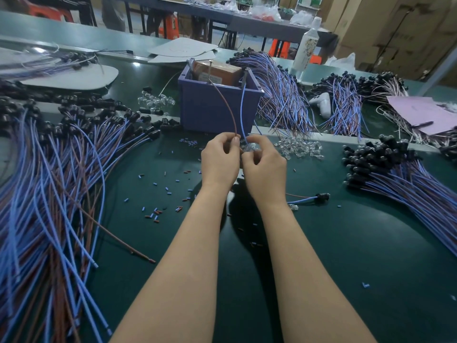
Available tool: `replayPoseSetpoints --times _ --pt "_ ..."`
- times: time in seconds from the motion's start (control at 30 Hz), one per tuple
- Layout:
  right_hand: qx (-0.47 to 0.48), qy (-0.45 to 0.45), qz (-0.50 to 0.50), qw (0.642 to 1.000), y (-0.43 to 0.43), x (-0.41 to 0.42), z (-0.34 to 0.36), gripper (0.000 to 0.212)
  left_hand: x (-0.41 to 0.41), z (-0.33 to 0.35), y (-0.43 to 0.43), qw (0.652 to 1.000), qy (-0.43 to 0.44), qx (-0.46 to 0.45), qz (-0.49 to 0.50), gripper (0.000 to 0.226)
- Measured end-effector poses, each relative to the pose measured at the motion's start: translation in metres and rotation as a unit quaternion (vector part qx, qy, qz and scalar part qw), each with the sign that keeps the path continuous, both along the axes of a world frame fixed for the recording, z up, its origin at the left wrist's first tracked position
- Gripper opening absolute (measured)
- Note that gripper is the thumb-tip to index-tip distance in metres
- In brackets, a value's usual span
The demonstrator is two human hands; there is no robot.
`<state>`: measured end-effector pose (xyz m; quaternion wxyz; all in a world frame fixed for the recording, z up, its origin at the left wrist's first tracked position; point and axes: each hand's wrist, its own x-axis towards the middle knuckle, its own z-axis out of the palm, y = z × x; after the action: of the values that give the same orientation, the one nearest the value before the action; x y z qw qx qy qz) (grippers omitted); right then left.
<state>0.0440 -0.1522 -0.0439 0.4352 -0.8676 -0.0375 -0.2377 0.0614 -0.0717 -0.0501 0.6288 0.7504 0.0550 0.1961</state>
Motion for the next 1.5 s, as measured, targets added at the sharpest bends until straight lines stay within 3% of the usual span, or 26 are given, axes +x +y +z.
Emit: replayPoseSetpoints --times 0.6,1.5 --pt "-0.001 0.015 -0.002 1.0 -0.0012 0.0012 -0.0026 0.027 -0.0049 -0.0021 -0.0044 0.998 -0.021 0.047 0.024 0.009" --pt "-0.006 0.008 0.01 1.0 0.0004 -0.0011 -0.001 0.025 -0.0003 -0.0028 0.0012 1.0 0.002 0.01 -0.009 0.012"
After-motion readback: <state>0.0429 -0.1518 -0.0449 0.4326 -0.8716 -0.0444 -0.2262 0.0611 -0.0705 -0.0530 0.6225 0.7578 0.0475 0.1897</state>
